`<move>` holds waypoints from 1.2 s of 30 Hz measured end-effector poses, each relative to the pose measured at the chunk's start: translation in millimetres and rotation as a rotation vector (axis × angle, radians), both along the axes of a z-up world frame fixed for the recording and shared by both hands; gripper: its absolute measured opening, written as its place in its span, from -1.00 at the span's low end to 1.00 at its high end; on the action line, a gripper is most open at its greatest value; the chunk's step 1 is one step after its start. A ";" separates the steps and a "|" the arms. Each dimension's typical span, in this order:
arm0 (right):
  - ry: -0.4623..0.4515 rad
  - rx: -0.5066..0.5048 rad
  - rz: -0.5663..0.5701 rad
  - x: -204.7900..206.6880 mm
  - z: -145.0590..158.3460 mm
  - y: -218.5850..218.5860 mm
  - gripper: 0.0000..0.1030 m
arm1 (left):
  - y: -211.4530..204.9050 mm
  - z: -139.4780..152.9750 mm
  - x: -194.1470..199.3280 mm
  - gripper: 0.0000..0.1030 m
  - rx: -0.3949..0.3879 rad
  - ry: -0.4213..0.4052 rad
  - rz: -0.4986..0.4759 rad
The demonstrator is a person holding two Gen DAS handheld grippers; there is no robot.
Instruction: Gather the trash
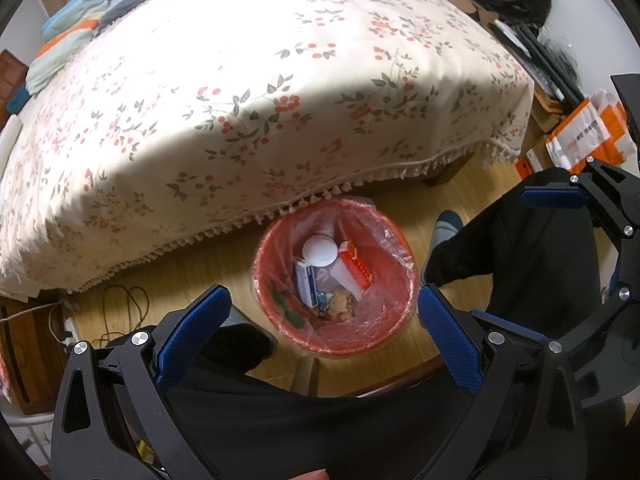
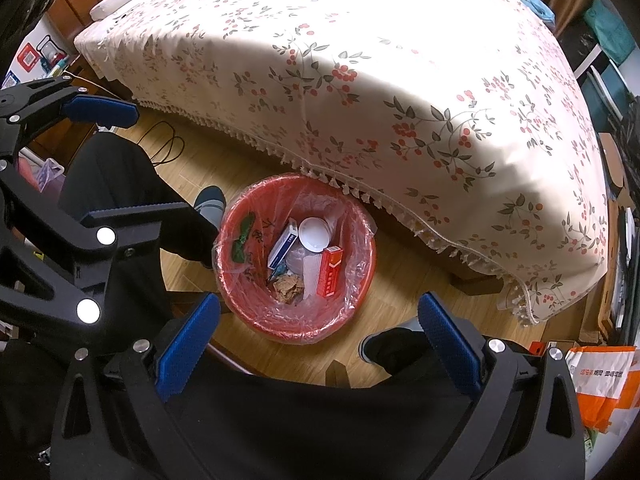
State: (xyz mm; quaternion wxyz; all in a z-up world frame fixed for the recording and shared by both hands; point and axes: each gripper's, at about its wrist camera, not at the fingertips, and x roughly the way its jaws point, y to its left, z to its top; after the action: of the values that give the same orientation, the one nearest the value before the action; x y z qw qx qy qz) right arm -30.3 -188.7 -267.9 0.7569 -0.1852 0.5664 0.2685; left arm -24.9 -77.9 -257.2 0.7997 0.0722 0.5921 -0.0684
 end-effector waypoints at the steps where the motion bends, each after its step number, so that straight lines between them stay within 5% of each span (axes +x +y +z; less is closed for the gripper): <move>1: 0.001 0.000 0.000 -1.0 -0.8 -0.7 0.90 | -0.7 0.0 0.1 0.88 0.002 -0.001 -0.003; 36: 0.007 -0.001 -0.002 1.8 -5.7 -2.3 0.90 | 3.6 -6.4 1.2 0.88 0.012 0.021 -0.019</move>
State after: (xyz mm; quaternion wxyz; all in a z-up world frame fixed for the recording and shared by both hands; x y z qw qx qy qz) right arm -28.5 -190.9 -273.5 0.7551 -0.1840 0.5693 0.2681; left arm -23.7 -74.3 -263.6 0.7924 0.0818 0.6000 -0.0734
